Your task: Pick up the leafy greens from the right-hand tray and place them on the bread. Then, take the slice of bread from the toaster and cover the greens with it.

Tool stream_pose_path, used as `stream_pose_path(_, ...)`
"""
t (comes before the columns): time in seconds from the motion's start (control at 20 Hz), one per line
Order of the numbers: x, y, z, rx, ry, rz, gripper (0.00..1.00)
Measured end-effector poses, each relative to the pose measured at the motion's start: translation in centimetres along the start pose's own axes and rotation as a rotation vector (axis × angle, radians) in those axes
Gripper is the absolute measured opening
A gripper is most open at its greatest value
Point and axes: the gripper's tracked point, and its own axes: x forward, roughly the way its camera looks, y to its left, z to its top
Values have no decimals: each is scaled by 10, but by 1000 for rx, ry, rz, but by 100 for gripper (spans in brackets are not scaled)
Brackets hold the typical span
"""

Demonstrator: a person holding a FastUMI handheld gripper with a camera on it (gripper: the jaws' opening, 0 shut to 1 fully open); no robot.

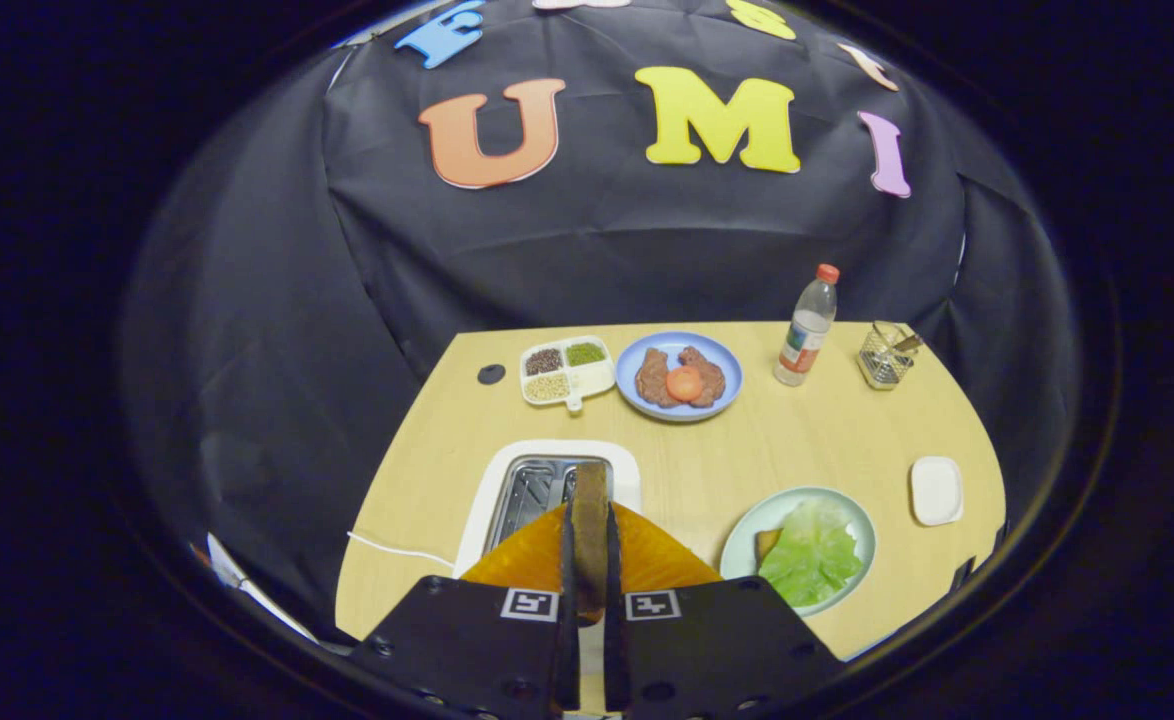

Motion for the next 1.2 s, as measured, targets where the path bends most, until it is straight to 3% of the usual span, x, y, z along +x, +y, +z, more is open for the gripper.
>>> stream_pose_path(0.35, -41, -48, 19, 63, -40, 91, 9)
stream_pose_path(0.5, -42, -88, 21, 88, -31, 67, 10)
stream_pose_path(0.9, 9, -174, -26, 179, 111, 63, 10)
stream_pose_path(1.2, 41, -201, -64, 250, 199, 40, 9)
